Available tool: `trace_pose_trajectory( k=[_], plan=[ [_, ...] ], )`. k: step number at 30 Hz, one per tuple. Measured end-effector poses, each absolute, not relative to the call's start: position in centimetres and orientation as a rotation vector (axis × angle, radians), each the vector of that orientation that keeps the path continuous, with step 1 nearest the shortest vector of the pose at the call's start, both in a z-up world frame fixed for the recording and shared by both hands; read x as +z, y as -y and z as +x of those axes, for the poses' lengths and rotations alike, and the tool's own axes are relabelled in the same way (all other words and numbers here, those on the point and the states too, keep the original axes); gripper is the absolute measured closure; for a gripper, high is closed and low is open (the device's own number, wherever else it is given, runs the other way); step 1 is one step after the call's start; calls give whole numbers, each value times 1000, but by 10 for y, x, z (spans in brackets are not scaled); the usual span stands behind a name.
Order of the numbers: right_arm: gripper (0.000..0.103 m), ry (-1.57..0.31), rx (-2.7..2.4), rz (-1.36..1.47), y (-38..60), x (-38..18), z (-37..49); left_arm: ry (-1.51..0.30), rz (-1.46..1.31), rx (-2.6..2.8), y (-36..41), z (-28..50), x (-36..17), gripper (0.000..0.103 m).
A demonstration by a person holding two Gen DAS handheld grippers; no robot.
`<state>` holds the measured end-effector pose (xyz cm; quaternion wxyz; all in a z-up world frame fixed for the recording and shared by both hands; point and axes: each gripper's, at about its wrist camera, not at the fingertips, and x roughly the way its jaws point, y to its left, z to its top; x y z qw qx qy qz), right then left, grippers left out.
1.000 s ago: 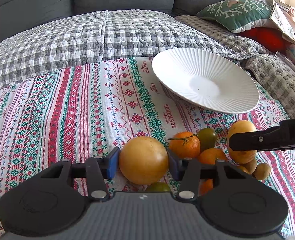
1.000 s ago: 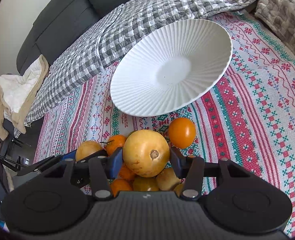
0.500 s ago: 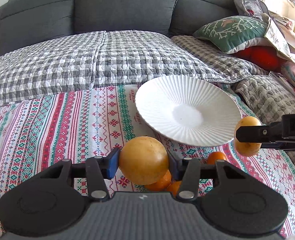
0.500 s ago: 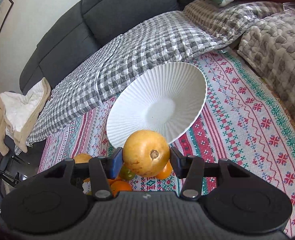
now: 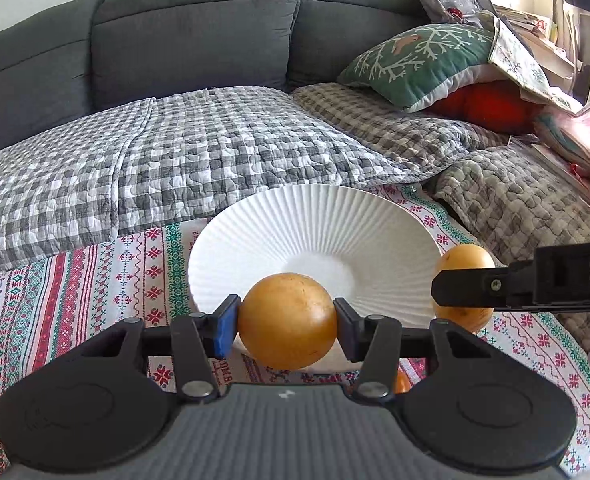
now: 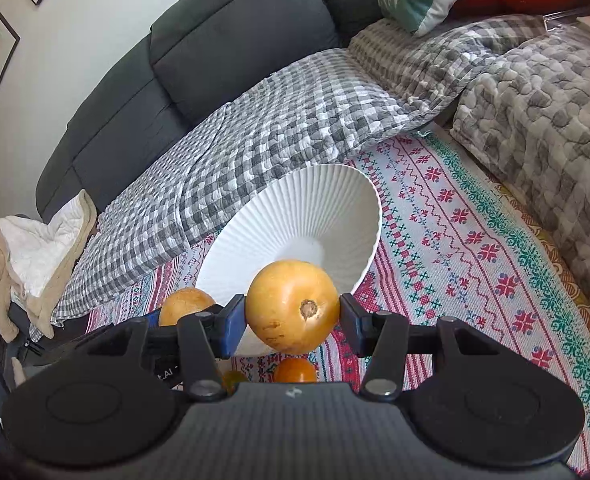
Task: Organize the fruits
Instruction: 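Carry both held fruits onto the white plate and open both tools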
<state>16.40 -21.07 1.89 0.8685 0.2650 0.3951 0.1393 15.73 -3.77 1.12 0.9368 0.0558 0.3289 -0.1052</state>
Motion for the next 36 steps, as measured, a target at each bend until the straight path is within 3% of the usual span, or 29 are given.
trace_pose_trajectory(
  k=[25, 36],
  plan=[
    [55, -839, 275, 510, 202, 11, 175, -709, 194, -224, 44, 177, -3, 57],
    [41, -836, 254, 533, 208, 13, 172, -715, 216, -195, 41, 174, -3, 43]
  ],
)
